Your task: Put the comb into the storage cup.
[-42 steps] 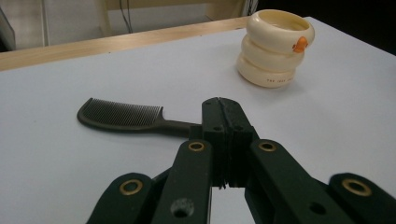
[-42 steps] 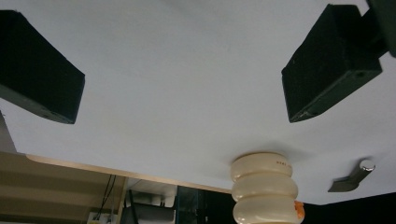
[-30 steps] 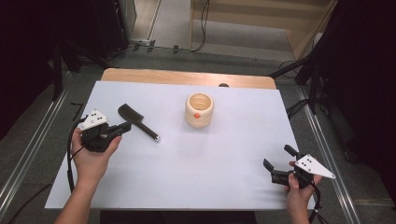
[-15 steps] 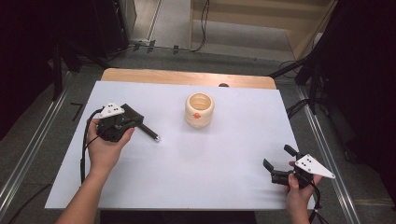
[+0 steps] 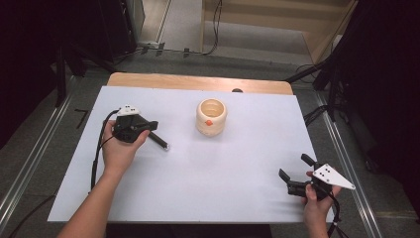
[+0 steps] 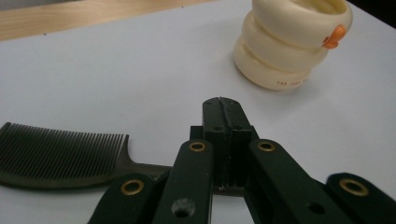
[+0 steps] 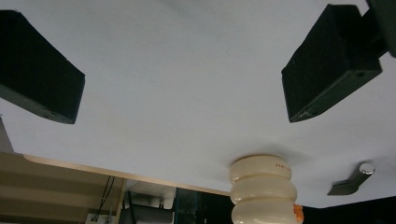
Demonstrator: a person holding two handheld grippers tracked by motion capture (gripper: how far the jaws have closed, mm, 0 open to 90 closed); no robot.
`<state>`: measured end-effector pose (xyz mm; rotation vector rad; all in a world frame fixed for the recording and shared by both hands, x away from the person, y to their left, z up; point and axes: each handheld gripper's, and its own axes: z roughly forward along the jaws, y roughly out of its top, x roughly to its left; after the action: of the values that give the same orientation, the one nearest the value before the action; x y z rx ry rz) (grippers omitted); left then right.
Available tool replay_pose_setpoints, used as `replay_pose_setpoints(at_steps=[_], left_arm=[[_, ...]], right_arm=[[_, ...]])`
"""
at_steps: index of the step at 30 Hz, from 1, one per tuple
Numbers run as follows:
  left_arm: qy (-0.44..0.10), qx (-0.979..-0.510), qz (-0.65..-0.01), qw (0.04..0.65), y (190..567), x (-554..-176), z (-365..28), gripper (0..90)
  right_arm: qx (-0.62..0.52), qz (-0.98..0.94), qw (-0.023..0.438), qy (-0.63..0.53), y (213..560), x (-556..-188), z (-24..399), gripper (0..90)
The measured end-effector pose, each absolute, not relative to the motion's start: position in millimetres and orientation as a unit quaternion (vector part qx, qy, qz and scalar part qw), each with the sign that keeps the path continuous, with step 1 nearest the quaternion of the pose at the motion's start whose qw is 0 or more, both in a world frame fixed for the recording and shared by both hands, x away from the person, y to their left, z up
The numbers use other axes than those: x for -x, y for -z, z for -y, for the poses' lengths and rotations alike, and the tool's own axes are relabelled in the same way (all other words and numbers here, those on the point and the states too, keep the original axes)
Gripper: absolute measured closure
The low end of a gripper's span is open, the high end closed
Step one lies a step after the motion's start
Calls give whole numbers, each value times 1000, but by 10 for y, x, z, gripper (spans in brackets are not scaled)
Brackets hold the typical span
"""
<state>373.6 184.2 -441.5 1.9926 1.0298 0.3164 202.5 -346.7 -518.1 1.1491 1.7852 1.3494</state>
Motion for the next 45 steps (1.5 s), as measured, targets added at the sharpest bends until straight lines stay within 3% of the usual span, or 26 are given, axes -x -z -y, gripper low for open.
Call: replay_pose_setpoints(at_steps=[19,45], left_arm=[[-89,-818,-427,373,4811,-3910,-1569,899],[-70,-848,-414,323,4920,-3796,-1582,899]], right_arm=[[-435,-675,310,-509,5181,-2024,3460,0],[-436,-676,311,-506,5183,-2029,3452,0]])
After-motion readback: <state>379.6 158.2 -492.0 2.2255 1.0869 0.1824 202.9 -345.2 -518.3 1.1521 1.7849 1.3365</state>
